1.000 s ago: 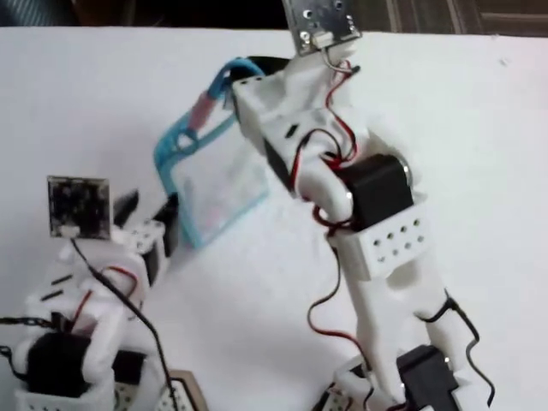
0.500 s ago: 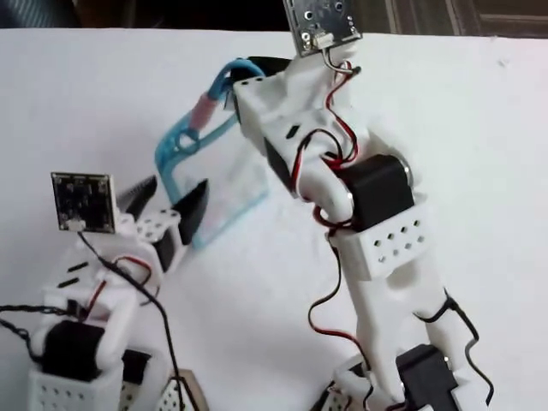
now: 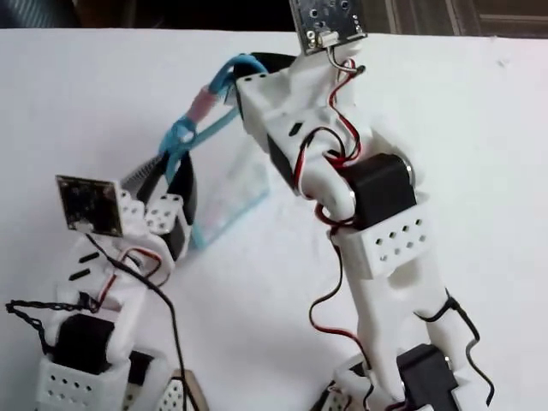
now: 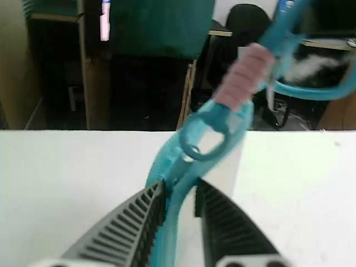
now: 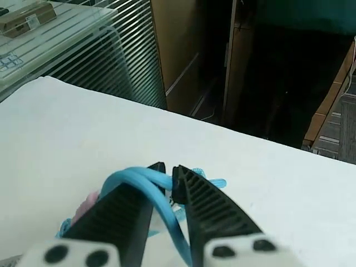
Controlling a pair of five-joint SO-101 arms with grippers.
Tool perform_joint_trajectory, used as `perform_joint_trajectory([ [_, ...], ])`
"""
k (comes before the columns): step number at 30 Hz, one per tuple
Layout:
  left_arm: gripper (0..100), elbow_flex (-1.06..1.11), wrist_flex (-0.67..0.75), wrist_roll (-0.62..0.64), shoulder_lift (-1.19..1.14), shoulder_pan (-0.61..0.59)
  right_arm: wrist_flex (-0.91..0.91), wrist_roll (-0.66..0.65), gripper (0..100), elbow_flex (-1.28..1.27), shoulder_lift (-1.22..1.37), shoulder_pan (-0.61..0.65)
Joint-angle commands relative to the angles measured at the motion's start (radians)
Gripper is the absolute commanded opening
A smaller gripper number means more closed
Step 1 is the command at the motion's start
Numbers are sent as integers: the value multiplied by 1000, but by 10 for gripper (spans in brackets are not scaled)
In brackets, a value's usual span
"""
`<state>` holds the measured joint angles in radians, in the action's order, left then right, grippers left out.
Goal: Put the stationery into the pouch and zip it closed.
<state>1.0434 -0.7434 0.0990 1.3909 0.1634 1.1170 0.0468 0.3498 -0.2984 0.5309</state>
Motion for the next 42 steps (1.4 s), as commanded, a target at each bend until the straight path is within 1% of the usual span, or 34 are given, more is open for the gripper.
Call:
perform_joint_trajectory([
  [1, 20, -2, -21, -57, -10, 61, -45, -3, 16, 5, -36, -16],
  [4, 24, 0, -49, -61, -10, 77, -61, -3, 16, 5, -35, -50],
  [9, 24, 0, -51, -60, -10, 76, -59, -3, 16, 5, -42, -119],
  [14, 24, -9, -63, -58, -10, 82, -61, -3, 16, 5, -36, -134],
  [16, 24, -38, -110, -63, -10, 85, -74, -3, 16, 3, -33, -140],
  [20, 24, -104, -269, -63, -10, 128, -159, -3, 16, 5, -10, -191],
  [22, 24, -123, -322, -63, -8, 153, -200, -2, 16, 5, 15, -214],
  [27, 24, -178, -385, -63, -5, 170, -329, 84, 16, 11, 105, -275],
  [31, 24, -203, -422, -64, -5, 170, -383, 83, 16, 14, 150, -275],
  [33, 24, -227, -453, -64, -5, 170, -446, 83, 16, 14, 180, -286],
  [37, 24, -281, -523, -78, -4, 170, -608, 81, 16, 48, 311, -377],
  [40, 24, -301, -560, -94, -4, 165, -621, 89, 16, 150, 435, -444],
  [42, 24, -301, -562, -97, -4, 162, -605, 89, 16, 226, 501, -467],
])
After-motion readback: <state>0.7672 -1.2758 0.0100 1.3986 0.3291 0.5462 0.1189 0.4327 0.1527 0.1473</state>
